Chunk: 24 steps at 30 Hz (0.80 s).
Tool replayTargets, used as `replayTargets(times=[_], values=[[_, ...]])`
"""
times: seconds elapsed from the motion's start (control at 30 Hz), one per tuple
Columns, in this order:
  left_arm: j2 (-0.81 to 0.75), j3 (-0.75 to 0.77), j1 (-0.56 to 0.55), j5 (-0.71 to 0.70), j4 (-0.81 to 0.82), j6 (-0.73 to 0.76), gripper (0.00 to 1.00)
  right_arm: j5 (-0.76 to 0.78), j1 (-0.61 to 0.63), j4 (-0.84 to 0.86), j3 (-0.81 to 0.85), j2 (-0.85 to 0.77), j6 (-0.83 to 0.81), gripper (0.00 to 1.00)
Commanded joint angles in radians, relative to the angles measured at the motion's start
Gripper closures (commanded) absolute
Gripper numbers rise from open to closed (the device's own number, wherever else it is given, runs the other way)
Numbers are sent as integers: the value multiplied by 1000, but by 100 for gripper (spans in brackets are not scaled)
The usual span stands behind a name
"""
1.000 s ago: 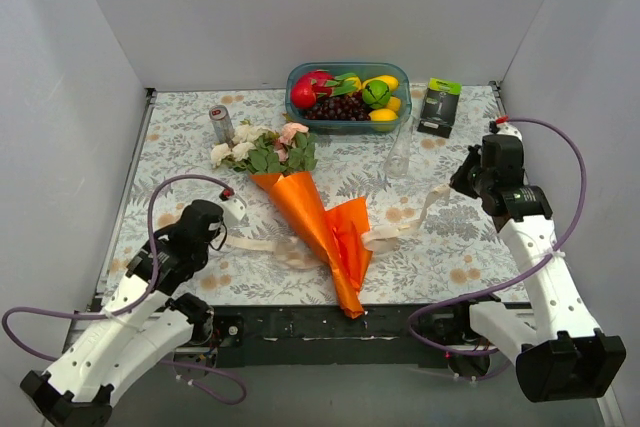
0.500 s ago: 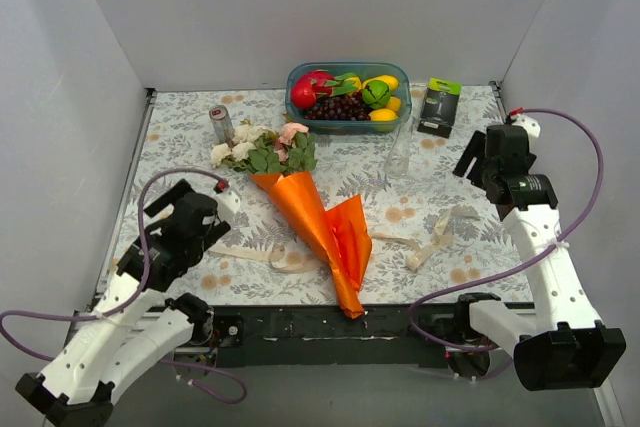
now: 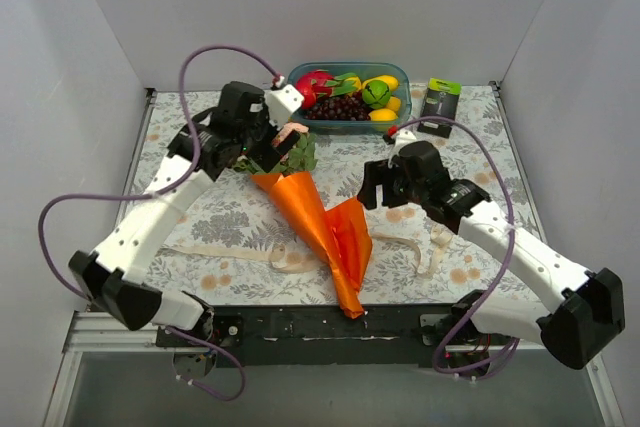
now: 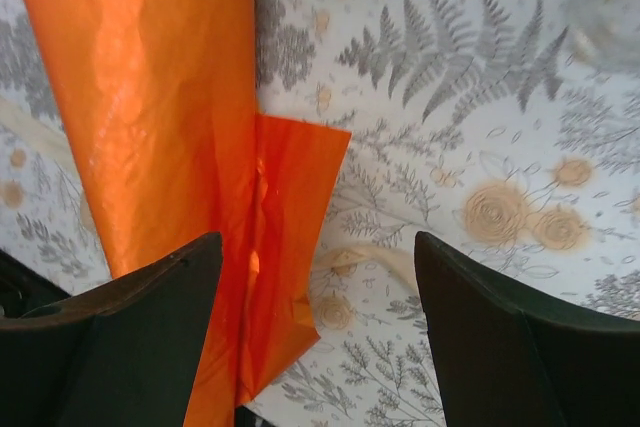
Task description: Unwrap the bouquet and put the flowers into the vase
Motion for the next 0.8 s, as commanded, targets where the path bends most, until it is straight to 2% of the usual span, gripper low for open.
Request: replayTargets(times=[0.0, 0.23, 0.57, 0.67, 0.77], values=[[51, -56, 2, 165, 62, -51, 2, -189, -1, 152, -102, 24, -13, 15], [-20, -197, 3, 155, 139, -58, 2, -249, 5, 230, -150, 110, -12, 19], [-182, -276, 3, 118, 70, -87, 2, -181, 7, 293, -144, 242, -67, 32], [-228, -291, 2, 110, 41, -83, 2, -171, 7, 310, -145, 264, -70, 38], [-258, -296, 2, 106, 15, -84, 2, -190, 7, 328, -144, 282, -65, 49]])
